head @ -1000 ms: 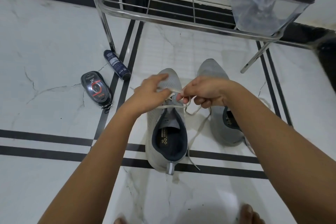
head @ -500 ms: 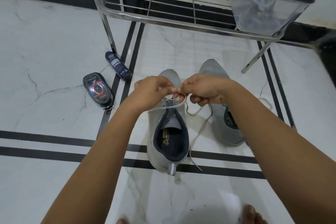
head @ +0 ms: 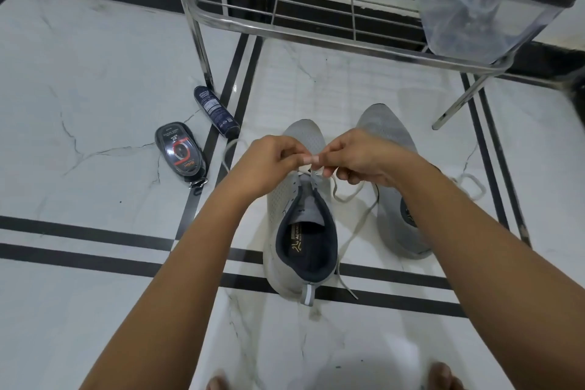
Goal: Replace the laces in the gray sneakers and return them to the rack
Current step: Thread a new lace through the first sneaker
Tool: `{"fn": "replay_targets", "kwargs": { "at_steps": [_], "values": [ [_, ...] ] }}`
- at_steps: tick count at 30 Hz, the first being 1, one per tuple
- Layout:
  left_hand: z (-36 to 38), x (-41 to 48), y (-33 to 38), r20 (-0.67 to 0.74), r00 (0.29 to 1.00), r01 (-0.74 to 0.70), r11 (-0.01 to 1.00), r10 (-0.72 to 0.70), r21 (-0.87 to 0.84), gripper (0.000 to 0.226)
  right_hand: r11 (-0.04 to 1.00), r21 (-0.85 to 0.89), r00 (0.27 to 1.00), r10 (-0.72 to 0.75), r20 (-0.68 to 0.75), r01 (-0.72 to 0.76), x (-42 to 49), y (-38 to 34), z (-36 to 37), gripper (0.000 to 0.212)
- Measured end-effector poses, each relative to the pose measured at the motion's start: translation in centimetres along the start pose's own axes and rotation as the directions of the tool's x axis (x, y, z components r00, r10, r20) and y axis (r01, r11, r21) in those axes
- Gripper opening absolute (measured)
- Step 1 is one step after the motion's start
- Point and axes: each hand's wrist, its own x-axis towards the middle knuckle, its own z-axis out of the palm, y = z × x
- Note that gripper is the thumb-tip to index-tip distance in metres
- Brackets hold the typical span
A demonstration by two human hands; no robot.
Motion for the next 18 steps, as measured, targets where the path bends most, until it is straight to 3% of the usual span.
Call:
{"fn": "replay_targets", "kwargs": {
  "at_steps": [3,7,10,14,18],
  "values": [
    [0.4,0.0,-1.1,-0.014,0.999,0.041,0.999,-0.04,0.015,0.016,0.999,0.047,0.999,0.014,-0.049,-0.011,0.1,1.0,0.1,0.014],
    [1.6,-0.5,-1.5,-0.064,0.998,0.02,0.994,-0.027,-0.111,0.012,0.994,0.109,0.997,0.0,-0.078,0.009,0.4,1.8,1.3,0.014],
    [1.8,-0.5,-1.8,-0.123,0.992,0.027,0.997,-0.035,-0.069,0.012,0.981,0.194,0.993,0.03,-0.117,-0.007,0.5,2.2,1.5,0.02],
    [2.3,-0.4,-2.8,-0.141,0.986,0.091,0.995,-0.086,0.036,0.013,0.982,-0.142,0.986,0.104,-0.128,-0.121,0.4,2.5,2.6,0.035],
    [4.0,-0.2,-2.9,-0.16,0.973,0.17,0.985,-0.164,0.024,0.013,0.985,-0.119,0.981,0.101,-0.166,-0.122,0.5,2.4,3.8,0.025]
  ]
}}
